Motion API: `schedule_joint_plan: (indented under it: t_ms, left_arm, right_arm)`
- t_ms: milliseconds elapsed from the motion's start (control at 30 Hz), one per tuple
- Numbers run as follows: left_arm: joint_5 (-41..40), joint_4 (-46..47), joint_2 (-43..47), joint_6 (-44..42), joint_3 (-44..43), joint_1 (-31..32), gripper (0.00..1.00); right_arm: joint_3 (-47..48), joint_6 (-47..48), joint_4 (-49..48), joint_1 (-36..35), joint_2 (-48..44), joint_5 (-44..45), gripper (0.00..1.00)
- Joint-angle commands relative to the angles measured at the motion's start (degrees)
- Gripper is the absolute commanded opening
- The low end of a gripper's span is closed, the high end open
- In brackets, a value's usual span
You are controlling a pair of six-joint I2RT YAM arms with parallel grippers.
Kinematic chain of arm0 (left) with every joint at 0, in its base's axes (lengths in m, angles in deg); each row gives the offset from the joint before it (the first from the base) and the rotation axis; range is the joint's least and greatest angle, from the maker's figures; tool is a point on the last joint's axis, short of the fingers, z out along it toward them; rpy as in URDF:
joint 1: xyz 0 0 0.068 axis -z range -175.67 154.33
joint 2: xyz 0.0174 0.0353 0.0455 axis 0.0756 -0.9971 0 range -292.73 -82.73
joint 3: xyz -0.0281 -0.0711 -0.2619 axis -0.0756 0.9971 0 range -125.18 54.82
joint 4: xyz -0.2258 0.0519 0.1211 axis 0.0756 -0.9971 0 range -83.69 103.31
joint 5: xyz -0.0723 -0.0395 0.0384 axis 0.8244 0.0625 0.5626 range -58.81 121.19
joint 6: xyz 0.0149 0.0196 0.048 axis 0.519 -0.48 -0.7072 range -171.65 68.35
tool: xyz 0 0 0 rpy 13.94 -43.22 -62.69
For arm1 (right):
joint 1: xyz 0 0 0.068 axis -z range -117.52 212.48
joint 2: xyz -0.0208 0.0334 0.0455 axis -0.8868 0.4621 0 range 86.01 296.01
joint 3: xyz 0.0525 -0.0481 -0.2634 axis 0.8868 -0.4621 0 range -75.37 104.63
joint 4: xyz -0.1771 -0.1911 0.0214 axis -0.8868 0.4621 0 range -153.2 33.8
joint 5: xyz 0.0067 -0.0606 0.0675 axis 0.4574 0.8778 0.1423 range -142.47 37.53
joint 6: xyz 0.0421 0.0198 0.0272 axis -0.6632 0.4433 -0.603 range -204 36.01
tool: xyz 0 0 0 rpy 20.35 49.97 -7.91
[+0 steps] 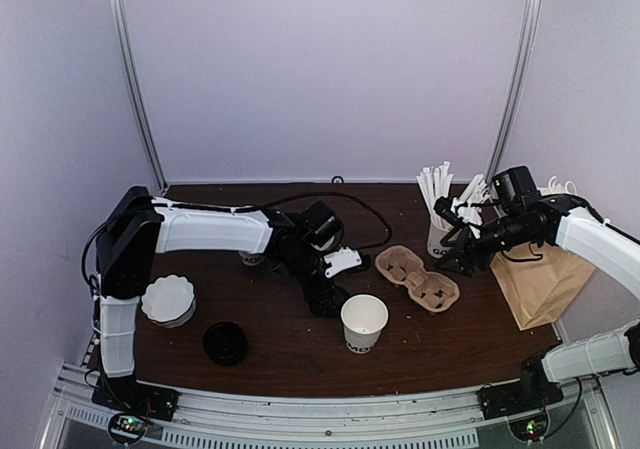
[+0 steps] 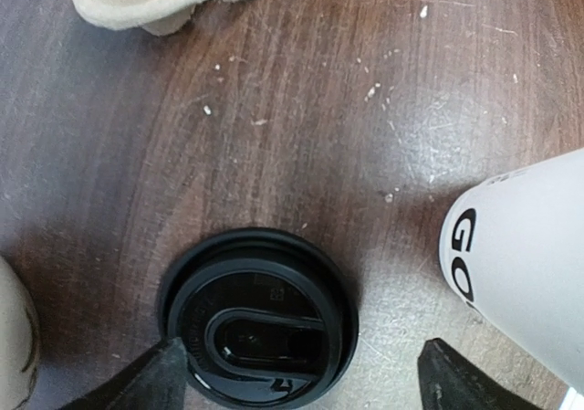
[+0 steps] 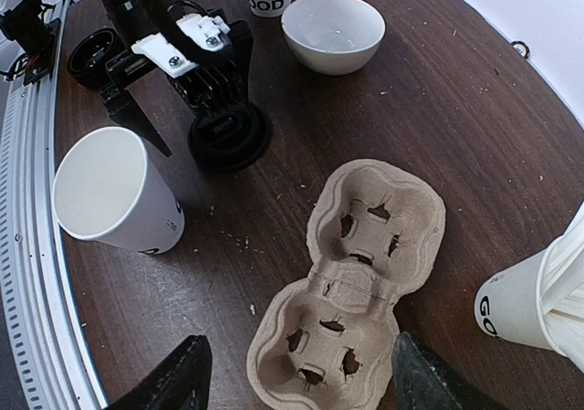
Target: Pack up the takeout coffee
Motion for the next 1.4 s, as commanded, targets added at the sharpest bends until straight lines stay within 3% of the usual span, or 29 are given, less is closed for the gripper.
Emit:
schedule_joint_plan:
  t_ms: [0,600,800,1367]
  left_arm:
    - [0.5,-0.2,1.3,0.0,-0.1,-1.0,0.94]
    - [5.5,-3.7,-4.4,2.5,-4.7,-2.8,0.96]
    - [3.9,-3.7,-5.3,2.6,-5.0,-2.8,0.95]
    - [-0.1,-5.2,-1.9,2.1,-4.0,-2.2,0.8]
  right_arm:
    - [-0.2,0.7,0.6,0.3,0.4,-0.8,0.72]
    - [0.1,1.4,1.4,0.3,1.4,-1.4,0.72]
    - [0.3,1.9,1.9,0.3,2.0,-1.4,0.72]
    - [-0.1,2.1,1.5,0.2,1.1,-0.7,0.71]
